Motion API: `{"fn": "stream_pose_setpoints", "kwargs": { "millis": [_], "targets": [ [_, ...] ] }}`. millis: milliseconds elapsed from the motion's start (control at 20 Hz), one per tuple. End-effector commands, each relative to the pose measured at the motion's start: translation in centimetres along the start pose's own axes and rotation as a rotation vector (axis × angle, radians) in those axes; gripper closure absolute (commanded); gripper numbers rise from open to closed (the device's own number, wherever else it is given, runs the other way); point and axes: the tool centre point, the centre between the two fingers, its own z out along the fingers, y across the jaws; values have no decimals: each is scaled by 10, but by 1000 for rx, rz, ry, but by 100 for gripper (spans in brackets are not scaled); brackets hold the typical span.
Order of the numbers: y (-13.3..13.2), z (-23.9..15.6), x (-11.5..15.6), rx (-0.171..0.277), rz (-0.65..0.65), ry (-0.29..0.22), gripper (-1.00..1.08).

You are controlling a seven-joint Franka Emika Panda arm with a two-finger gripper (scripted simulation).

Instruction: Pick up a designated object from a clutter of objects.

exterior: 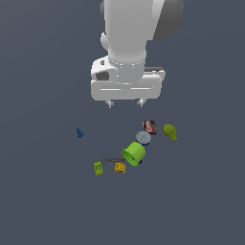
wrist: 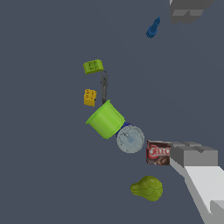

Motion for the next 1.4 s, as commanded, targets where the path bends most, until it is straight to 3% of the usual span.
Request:
{"fn": "stream_pose_setpoints", "kwargs": {
  "millis": [0, 750, 1350],
  "targets": [
    [0, 0, 0, 0, 0, 0, -92],
    [-21, 7, 6, -21, -62, -3, -92],
    [-45, 74, 14, -17, 57, 8, -92]
  ]
}}
